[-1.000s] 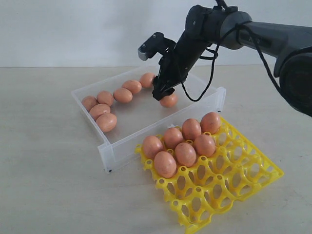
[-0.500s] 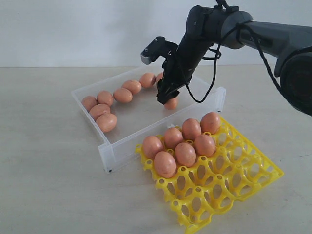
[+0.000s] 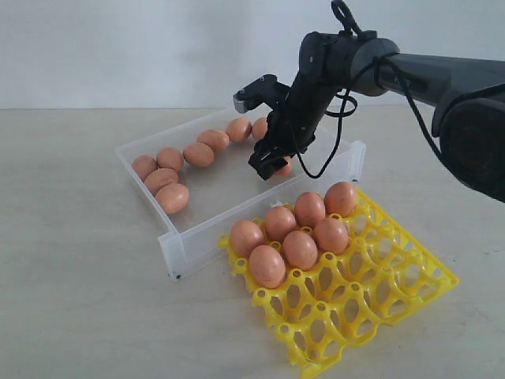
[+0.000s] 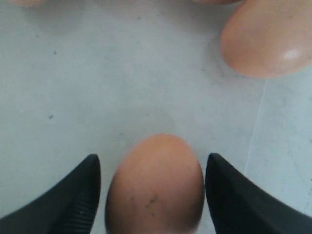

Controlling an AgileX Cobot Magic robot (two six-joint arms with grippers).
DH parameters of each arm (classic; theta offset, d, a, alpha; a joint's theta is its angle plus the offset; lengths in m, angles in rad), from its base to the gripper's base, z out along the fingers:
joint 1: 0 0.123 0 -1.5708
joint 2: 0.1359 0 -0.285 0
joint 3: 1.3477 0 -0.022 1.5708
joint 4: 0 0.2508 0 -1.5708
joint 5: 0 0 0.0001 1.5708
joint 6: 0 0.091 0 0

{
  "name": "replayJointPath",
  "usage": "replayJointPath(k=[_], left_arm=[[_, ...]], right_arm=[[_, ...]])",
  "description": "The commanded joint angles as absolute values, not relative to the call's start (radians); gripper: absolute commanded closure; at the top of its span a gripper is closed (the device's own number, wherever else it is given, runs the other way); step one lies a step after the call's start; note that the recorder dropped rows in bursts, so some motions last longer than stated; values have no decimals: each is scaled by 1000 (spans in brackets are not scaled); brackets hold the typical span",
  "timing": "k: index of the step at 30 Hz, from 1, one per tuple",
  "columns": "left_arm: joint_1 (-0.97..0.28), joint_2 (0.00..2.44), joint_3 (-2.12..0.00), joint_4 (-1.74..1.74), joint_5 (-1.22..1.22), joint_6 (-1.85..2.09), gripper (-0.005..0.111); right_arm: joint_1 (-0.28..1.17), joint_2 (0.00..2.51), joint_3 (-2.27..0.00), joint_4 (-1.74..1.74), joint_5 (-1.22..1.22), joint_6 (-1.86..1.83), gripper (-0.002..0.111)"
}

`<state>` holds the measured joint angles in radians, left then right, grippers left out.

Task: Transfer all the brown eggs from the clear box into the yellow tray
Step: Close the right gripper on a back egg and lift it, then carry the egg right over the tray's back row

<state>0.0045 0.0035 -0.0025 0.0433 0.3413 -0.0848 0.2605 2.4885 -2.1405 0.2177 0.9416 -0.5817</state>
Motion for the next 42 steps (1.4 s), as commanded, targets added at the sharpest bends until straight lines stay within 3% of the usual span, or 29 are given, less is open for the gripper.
replayJointPath(k=[1, 3, 7, 12, 16, 20, 23, 26, 28, 35, 42], left_arm=[[8, 0, 0, 41, 337, -86, 103], [8, 0, 0, 41, 337, -86, 103], [8, 0, 0, 41, 337, -86, 103], [8, 0, 0, 41, 337, -86, 103], [8, 0, 0, 41, 337, -86, 103], [8, 0, 0, 41, 337, -86, 103], [8, 0, 0, 41, 337, -86, 103], [8, 0, 0, 41, 337, -86, 103], [8, 0, 0, 41, 337, -86, 103], [8, 0, 0, 41, 337, -86, 103], [8, 0, 0, 41, 337, -86, 103]], right_arm=[[258, 2488, -2137, 203, 909, -577, 58], [258, 2488, -2137, 203, 902, -577, 68], [258, 2488, -2137, 203, 902, -574, 108], [258, 2485, -2137, 203, 902, -551, 108], [241, 2450, -2137, 205, 893, -273, 108], [238, 2281, -1954, 230, 667, -245, 108], [238, 2013, -1445, 269, 130, -245, 108], [240, 1837, -895, 269, -690, -112, 108], [231, 1799, -702, 254, -944, 0, 108], [226, 1773, -459, 223, -1076, 272, 108], [226, 1773, -362, -104, -1096, 339, 108]])
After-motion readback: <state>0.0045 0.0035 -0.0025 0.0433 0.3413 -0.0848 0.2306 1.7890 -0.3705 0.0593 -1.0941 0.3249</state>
